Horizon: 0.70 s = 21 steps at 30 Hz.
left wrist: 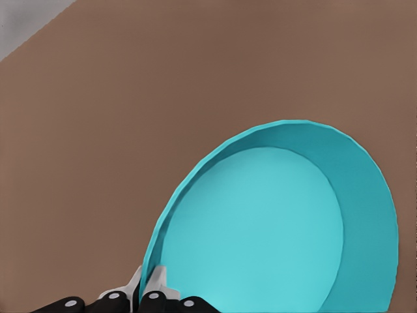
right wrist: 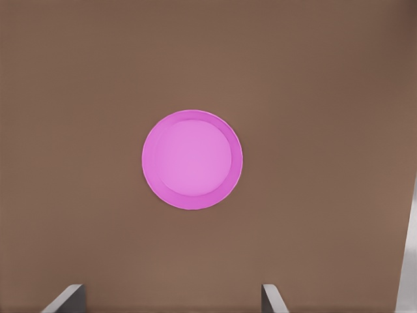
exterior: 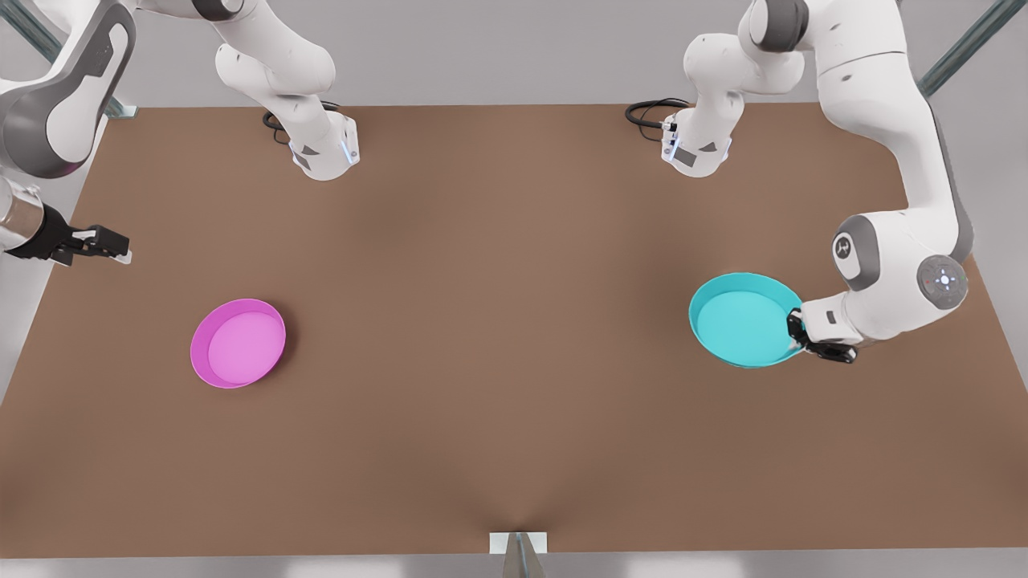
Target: Flip the blue plate over with the left arm, and stack the pink plate on top of the blue plate with the right arm
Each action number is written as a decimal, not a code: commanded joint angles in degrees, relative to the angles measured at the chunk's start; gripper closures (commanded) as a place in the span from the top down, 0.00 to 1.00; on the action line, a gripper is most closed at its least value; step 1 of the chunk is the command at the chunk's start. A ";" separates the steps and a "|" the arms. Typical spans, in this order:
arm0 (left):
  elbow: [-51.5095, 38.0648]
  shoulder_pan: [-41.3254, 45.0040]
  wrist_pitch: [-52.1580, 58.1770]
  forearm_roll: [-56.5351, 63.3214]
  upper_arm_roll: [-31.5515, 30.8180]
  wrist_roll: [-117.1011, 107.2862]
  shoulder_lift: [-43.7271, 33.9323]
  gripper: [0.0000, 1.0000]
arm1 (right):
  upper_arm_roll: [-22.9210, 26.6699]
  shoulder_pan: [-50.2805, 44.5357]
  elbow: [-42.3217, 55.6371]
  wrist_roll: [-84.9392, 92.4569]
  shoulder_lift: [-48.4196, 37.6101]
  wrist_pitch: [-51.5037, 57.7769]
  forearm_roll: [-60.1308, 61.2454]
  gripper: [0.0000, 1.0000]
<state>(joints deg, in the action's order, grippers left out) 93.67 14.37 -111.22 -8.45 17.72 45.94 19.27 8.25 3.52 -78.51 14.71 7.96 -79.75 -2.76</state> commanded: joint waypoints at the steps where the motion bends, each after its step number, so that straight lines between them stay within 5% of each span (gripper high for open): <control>1: -3.93 1.70 3.37 -0.17 0.12 -30.91 1.12 0.21 | 0.10 0.09 0.02 0.06 -0.05 0.03 0.03 1.00; 9: -25.62 16.20 6.55 3.35 0.38 -74.57 12.35 0.21 | 0.19 0.35 -0.06 0.06 0.39 0.12 0.21 1.00; 13: -26.87 33.25 -3.82 3.35 18.13 -80.04 18.52 0.21 | 0.27 0.44 -0.06 0.06 0.66 0.03 0.47 1.00; 21: -27.58 54.09 -9.10 3.53 38.79 -84.53 30.74 0.21 | 0.36 0.79 -0.06 0.06 0.83 0.12 0.56 1.00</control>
<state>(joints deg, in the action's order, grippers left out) 65.97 66.82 -116.16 -4.76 54.80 -5.91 49.00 8.57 4.35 -78.64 14.75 8.85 -79.72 -2.26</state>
